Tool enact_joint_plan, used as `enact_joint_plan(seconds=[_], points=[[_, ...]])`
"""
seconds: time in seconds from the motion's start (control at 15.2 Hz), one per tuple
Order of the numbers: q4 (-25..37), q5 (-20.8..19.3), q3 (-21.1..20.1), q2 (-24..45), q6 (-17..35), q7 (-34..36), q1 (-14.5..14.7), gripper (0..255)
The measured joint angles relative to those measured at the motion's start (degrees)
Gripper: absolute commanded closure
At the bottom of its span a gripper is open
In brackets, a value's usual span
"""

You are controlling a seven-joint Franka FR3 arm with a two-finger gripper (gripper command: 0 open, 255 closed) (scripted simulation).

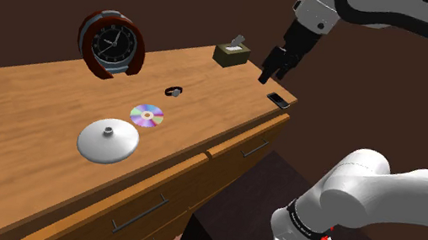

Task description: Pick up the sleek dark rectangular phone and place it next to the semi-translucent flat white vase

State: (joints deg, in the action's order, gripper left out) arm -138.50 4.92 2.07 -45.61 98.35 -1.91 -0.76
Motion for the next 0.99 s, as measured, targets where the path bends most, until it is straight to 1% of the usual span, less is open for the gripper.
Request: enact_joint_plan(seconds=[0.13,0.53,0.79,0.99], points=[[-0.4,-0.3,0.5,0.3,0.5,-0.6,-0.2,0],[-2.1,-4.2,6.4,4.3,4.5,-7.9,-2.3,0],[-3.0,-6.5,10.5,8.7,8.7,-12.9,-3.5,0],[-2.1,-8.2,14.0,12.6,11.0,-17.2,-4.5,0]])
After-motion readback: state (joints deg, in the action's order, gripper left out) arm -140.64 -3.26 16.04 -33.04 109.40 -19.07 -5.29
